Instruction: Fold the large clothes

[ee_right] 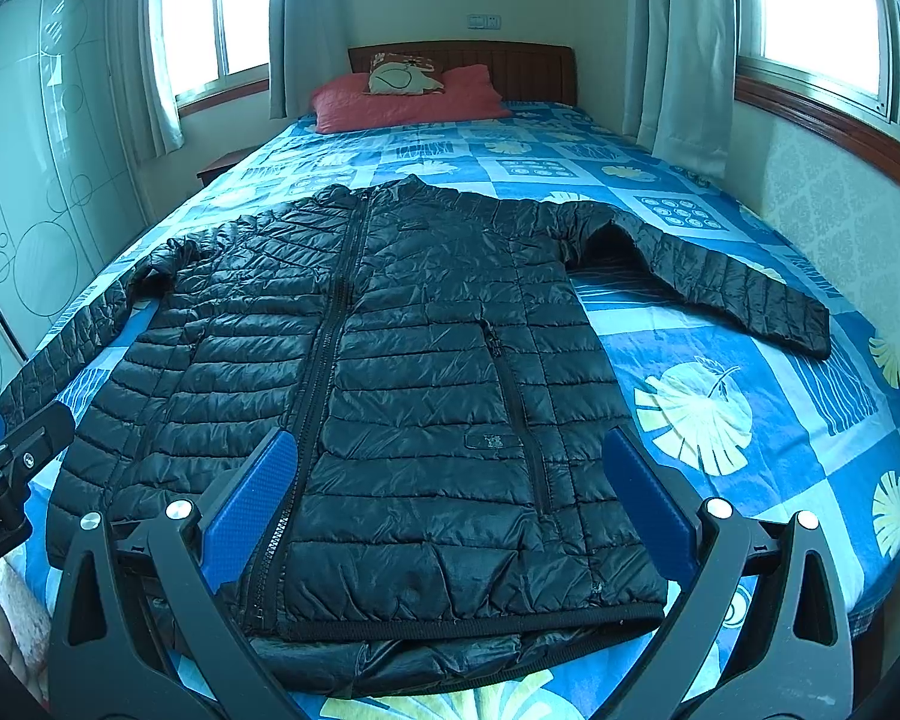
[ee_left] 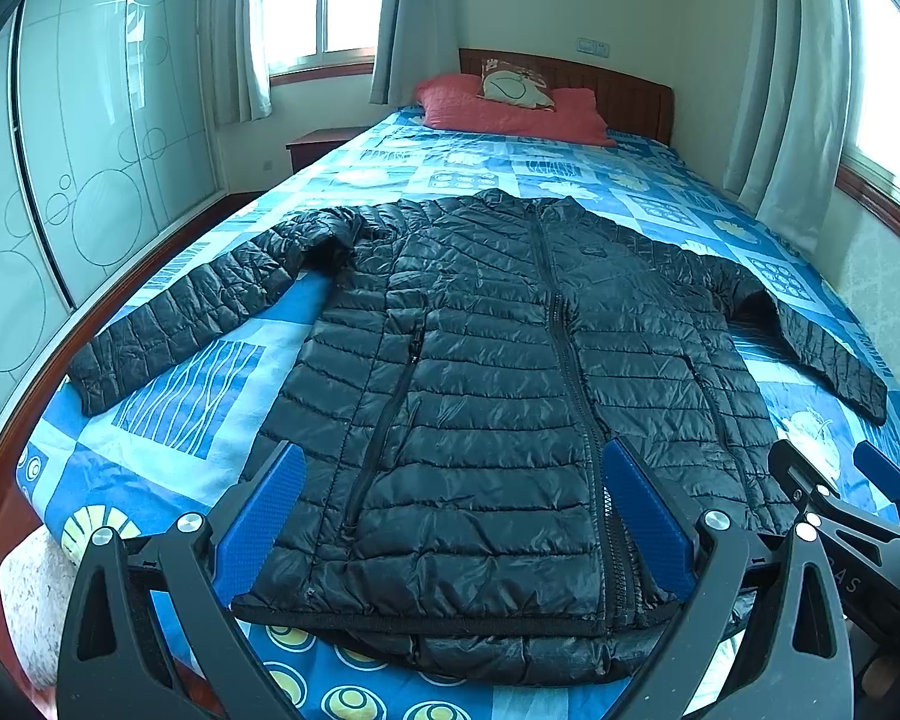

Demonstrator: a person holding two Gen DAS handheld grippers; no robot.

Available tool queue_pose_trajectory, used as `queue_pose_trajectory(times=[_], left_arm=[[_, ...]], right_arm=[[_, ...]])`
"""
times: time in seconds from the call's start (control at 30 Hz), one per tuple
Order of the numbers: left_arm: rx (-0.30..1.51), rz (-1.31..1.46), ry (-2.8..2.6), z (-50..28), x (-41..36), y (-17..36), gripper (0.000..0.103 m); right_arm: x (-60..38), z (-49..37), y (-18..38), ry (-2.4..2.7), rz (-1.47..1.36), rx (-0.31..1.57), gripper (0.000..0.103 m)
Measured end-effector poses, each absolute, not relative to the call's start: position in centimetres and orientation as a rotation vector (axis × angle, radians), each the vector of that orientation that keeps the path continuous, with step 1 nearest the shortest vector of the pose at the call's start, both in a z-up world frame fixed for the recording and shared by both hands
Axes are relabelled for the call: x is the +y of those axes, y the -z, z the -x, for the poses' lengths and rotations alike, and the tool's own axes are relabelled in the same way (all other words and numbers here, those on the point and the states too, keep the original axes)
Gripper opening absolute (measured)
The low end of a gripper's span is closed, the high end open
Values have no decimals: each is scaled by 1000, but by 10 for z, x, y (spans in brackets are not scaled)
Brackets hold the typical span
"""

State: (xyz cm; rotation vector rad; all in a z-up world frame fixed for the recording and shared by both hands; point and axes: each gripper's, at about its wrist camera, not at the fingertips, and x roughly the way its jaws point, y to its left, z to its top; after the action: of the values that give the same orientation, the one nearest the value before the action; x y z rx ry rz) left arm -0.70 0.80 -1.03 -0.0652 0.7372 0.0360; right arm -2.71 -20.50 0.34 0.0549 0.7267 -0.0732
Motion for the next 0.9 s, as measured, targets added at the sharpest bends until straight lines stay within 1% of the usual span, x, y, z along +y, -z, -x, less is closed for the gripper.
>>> queue_pose_trajectory(times=[0.9], left_arm=[[749,65,-39,4,7,11,98]], right_arm=[[-204,27,-3,74,-53,730,101]])
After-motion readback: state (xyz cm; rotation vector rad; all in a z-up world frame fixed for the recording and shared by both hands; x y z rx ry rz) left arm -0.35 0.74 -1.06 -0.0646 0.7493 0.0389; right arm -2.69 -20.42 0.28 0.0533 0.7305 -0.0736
